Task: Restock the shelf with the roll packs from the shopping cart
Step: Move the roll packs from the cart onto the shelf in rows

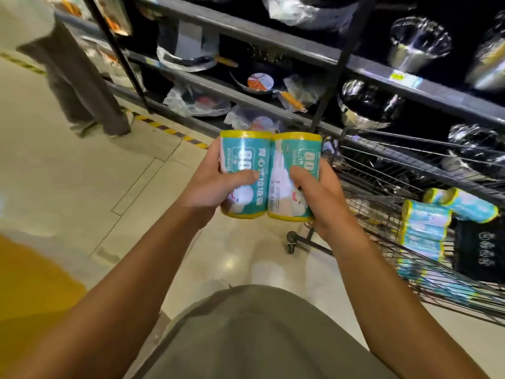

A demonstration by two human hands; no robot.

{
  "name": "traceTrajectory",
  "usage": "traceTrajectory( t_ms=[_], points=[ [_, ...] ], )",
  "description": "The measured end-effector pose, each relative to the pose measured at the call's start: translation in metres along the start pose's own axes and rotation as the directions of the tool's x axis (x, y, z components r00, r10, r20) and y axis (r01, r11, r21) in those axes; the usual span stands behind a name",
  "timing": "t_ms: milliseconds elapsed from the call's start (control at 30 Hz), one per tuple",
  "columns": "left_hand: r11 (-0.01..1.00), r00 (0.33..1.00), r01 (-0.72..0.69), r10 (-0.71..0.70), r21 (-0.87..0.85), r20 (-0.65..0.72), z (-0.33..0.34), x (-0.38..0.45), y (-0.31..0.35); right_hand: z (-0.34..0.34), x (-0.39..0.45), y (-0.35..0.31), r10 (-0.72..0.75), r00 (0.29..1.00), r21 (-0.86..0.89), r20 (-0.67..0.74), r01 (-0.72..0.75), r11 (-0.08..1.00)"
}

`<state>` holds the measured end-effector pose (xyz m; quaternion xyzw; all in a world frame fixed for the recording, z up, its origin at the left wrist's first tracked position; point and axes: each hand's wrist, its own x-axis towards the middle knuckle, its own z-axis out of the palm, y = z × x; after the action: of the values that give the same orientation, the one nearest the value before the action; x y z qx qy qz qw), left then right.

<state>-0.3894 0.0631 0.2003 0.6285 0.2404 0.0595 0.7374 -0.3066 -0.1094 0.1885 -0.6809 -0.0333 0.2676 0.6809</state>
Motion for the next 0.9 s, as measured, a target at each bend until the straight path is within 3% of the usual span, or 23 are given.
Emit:
traceTrajectory(
  t_ms=[200, 367, 667, 900],
  points=[
    [0.995, 0.986, -0.094, 0.095, 0.010, -0.139, -0.074, 0.026, 0.016, 0.079, 0.041, -0.003, 0.009, 0.999, -0.070, 0.053, -0.005, 0.998],
    [0.997, 0.952, -0.079, 0.072, -0.011, -0.298, -0.141, 0.058, 0.024, 0.143, 0.107, -0.014, 0.004, 0.995, -0.145, 0.098, 0.010, 0.989],
    [0.999, 0.824, -0.027, 0.037, 0.026, -0.566, -0.237, 0.139, 0.052, 0.253, 0.240, -0.054, -0.046, 0.950, -0.245, 0.309, 0.127, 0.961],
    [0.998, 0.761, -0.051, 0.063, 0.038, -0.646, -0.288, 0.202, 0.082, 0.317, 0.315, -0.086, -0.094, 0.912, -0.314, 0.398, 0.232, 0.921]
  ],
)
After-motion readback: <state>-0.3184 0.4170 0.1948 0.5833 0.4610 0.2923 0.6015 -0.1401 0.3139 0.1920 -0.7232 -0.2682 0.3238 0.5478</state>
